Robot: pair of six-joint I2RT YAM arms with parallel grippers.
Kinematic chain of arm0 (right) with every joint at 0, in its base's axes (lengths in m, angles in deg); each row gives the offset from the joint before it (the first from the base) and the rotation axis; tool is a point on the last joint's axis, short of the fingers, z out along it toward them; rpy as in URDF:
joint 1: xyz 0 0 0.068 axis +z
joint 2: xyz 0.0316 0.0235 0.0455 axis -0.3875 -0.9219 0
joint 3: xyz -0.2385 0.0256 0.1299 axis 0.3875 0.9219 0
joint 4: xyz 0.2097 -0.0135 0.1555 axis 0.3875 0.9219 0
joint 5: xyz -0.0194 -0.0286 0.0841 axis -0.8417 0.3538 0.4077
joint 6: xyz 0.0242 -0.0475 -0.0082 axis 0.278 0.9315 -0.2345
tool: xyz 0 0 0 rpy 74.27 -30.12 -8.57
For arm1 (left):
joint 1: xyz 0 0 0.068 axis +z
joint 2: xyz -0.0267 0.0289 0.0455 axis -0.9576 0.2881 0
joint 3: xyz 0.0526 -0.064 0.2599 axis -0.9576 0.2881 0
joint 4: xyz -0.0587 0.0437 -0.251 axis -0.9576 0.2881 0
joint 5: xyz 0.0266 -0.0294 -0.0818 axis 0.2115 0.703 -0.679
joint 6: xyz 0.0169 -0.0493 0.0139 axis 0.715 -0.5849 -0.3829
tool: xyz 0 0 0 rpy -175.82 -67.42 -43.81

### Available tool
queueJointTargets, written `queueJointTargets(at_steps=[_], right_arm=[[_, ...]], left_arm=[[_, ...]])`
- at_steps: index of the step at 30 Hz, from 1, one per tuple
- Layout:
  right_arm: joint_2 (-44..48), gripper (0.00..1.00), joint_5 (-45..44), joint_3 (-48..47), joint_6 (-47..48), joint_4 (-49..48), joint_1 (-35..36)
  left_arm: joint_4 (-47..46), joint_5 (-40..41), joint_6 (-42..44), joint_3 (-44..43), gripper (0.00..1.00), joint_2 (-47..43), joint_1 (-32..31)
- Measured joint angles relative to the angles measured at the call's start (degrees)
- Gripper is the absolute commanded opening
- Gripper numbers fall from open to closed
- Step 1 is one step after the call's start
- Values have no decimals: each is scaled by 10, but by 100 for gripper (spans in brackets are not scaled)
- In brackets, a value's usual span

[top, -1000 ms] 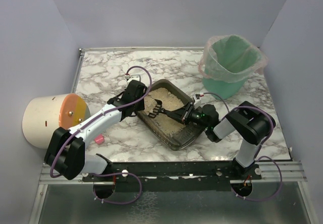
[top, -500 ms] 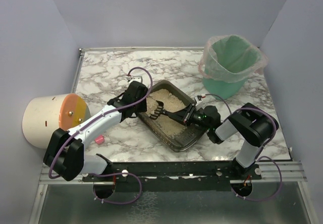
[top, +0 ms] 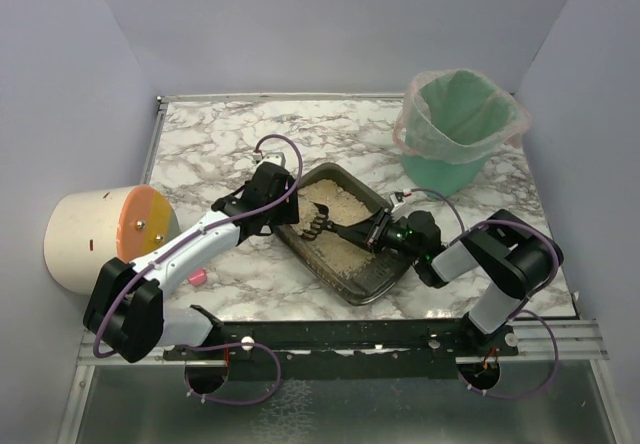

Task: Clean the litter box

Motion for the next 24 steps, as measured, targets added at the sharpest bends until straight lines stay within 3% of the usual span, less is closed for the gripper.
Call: queueJointTargets(at_steps=[24], right_arm=[[106,1,-9,2,0,170,-4]], left_arm=[[0,-3,-2,4,75,-3,0]])
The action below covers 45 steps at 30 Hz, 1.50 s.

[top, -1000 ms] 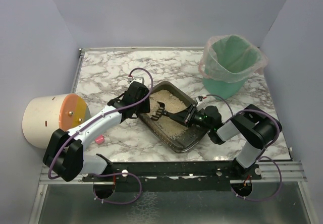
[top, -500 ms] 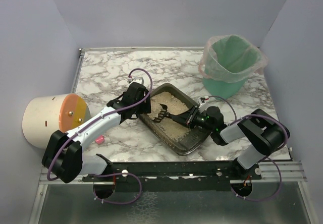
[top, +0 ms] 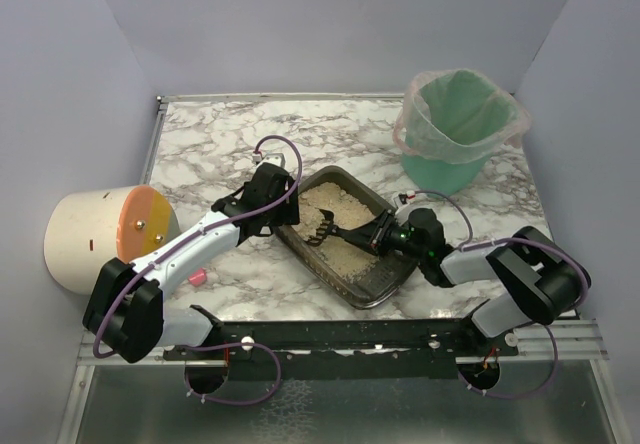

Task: Clean the litter box

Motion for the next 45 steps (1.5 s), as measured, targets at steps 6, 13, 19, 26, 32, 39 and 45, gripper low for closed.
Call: queueJointTargets(at_steps=[6,13,19,26,32,39,45], right_arm=[[22,1,-5,5,-1,17,-3],[59,1,-15,27,-1,21,-3],[87,1,-24,57,-5,21,-4],[142,1,-38,99,-11,13,-4],[207,1,-52,122,-12,35,-7],[323,1,-78,142,-5,75,-14],[428,1,-99,148,-2,118,-19]], left_arm=[[0,0,-1,2,75,0,0],[-4,-2,-2,8,77,-11,0],[-9,-2,-1,10,77,-25,0],[-9,-2,0,10,82,-39,0],[-2,-4,5,1,83,-54,0],[5,-7,30,-60,87,-64,0],[9,14,70,-112,91,-82,0]])
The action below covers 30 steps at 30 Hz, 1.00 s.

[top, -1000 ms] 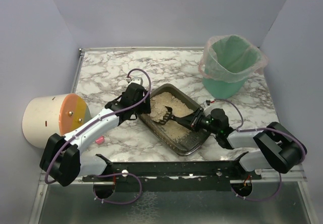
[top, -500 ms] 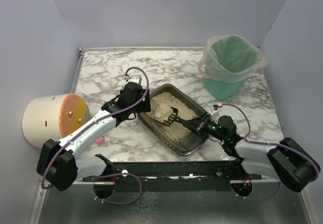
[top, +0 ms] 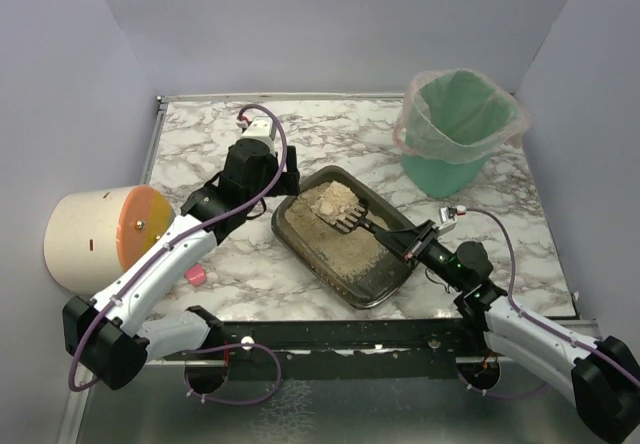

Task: Clean the litter box

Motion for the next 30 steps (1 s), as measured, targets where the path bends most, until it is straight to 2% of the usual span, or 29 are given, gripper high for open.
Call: queueJointTargets(at_steps=[9,17,30], right_arm=[[44,1,-5,10,0,46,-5],[57,1,6,7,-8,72,-13],[62,1,28,7,-23,70,-30]], left_arm=[[-29,26,45,21,99,-47,0],[-57,36,57,72,99,-85,0],[-65,39,57,82,99,-100,0]])
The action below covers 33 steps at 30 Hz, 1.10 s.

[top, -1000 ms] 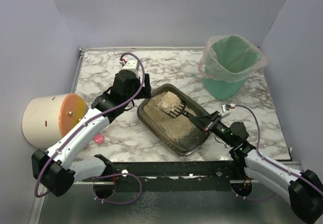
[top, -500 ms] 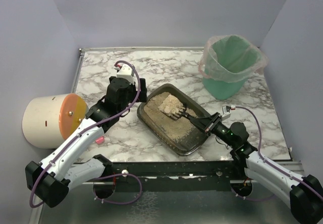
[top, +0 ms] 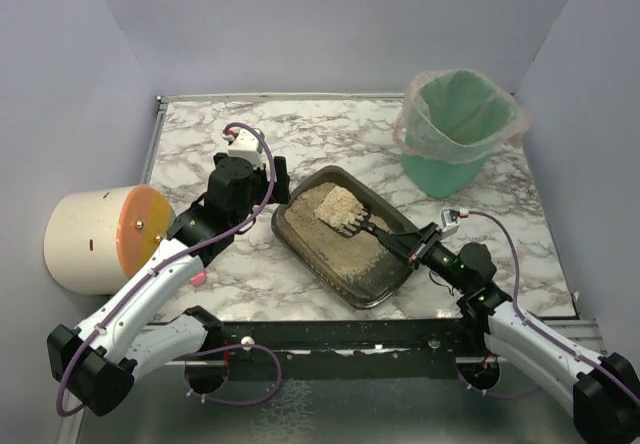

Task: Clean the litter box

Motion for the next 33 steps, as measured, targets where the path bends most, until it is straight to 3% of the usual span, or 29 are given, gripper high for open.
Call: queueJointTargets(at_steps=[15,33], right_arm=[[45,1,14,2,-11,15,-10],[29,1,14,-10,15,15,-22]], left_arm=[[-4,0,0,3,99,-5,0],[-8,0,0,8,99,-19,0]])
